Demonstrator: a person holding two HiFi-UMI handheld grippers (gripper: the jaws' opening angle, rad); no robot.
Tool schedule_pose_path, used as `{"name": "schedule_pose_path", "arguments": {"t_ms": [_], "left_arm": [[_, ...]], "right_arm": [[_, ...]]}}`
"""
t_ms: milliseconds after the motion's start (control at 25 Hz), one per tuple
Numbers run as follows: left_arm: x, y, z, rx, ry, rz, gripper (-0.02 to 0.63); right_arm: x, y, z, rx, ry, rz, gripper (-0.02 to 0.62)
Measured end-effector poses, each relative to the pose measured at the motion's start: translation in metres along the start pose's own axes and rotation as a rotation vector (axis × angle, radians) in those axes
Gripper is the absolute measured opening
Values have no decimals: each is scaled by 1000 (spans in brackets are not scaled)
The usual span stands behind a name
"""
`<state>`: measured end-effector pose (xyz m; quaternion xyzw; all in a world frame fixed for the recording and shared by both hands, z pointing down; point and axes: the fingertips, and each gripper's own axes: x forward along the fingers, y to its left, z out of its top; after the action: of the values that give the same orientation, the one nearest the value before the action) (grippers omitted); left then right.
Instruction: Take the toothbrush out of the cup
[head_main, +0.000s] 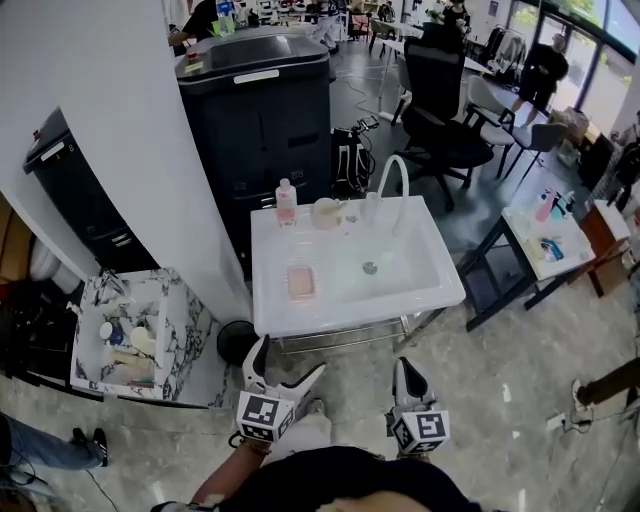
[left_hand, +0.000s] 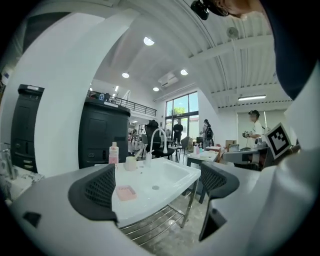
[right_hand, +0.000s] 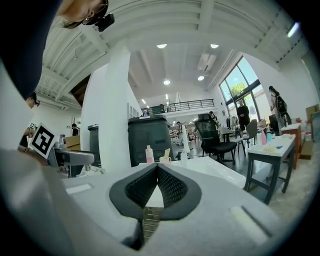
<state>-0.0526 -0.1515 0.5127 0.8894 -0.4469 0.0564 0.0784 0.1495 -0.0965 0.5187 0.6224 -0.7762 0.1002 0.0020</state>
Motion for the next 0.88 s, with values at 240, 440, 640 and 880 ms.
{"name": "schedule_pose_path", "arguments": {"t_ms": [240,440,640,880], "left_arm": [[49,10,10,3,8,-75,512],[78,21,12,3,-5,-101,512],[104,39,33,35,-49,-96,512],[144,55,58,42,-84,-74,512]], "right_arm": [[53,-10,1,8,12,11,5],[84,-18,3,14,10,15,5],[96,-21,2,8,36,21,5],[103,-36,-5,16,89,-6,5]]}}
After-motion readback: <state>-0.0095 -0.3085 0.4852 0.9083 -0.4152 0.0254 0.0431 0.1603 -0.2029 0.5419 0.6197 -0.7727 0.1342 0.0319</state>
